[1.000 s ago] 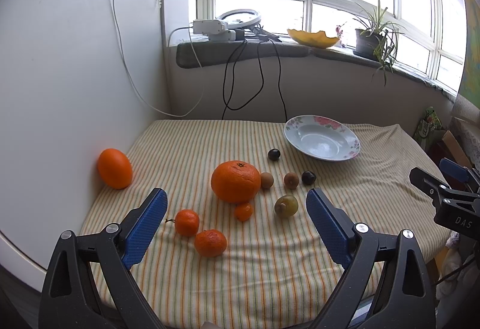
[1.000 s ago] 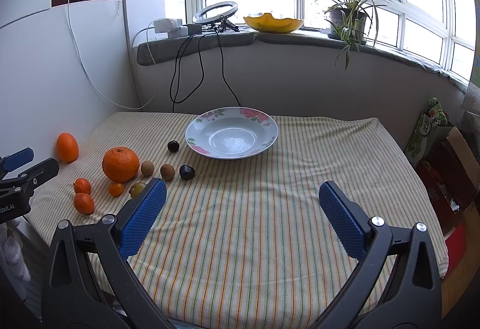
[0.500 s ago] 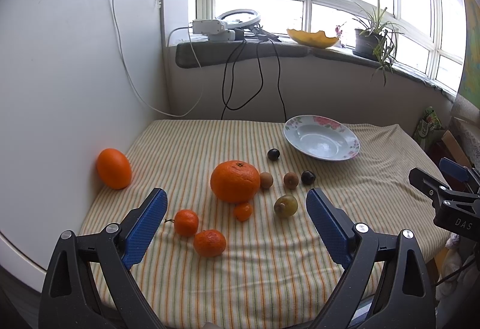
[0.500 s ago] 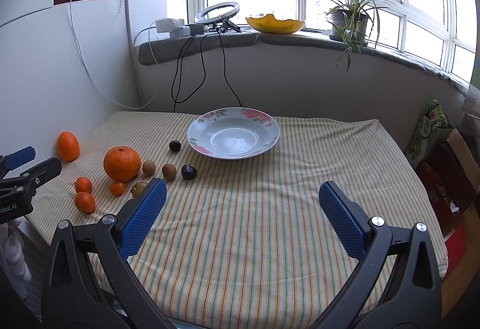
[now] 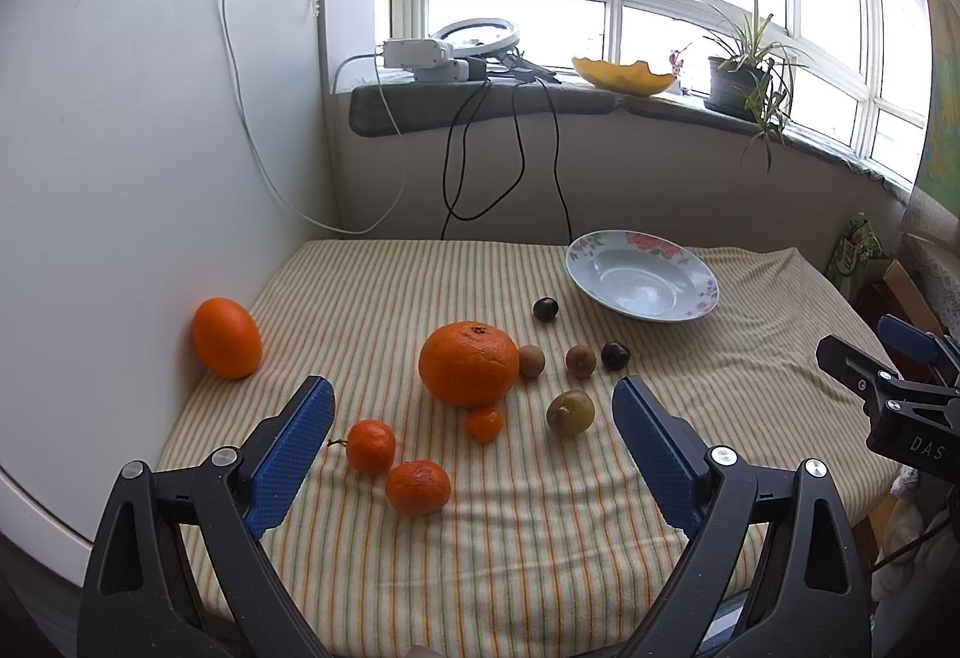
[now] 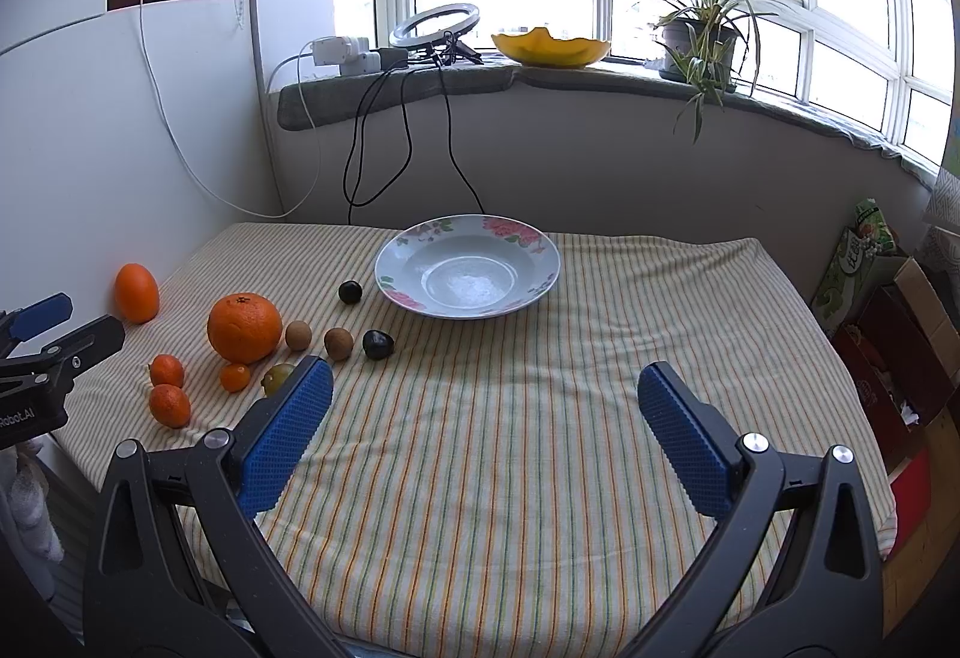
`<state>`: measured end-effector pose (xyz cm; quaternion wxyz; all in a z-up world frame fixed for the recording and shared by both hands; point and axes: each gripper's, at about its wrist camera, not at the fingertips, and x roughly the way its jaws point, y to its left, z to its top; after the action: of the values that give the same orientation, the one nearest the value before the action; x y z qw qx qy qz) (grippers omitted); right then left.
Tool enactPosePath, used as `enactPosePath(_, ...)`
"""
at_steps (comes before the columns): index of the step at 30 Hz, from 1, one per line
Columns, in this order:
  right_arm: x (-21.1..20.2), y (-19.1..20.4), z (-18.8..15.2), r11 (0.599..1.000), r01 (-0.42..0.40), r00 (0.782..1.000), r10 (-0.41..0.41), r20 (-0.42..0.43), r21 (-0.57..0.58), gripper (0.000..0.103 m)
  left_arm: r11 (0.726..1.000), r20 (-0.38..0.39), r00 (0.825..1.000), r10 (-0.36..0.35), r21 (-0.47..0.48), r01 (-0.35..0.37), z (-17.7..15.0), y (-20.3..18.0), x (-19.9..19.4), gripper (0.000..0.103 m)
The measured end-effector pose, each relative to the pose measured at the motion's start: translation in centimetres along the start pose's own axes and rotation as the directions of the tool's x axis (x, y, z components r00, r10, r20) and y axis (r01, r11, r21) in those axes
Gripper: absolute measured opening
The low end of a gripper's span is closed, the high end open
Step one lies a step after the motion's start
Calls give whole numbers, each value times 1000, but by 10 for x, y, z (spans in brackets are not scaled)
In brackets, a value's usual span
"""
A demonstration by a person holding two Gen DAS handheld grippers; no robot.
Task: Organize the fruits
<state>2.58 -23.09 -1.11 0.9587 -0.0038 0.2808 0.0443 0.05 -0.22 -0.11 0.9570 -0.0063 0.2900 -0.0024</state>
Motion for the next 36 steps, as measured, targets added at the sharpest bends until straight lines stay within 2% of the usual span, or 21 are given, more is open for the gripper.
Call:
enactPosePath(28, 4, 2, 0, 1000, -5, 1000, 5, -4, -8, 103, 1000, -4, 1000, -6, 3, 6, 0, -1, 6, 94)
enactPosePath(36, 16, 6, 0, 999, -18, 1000, 17, -26, -27, 103, 1000, -15, 1000, -11, -6, 11, 0, 2, 12, 94)
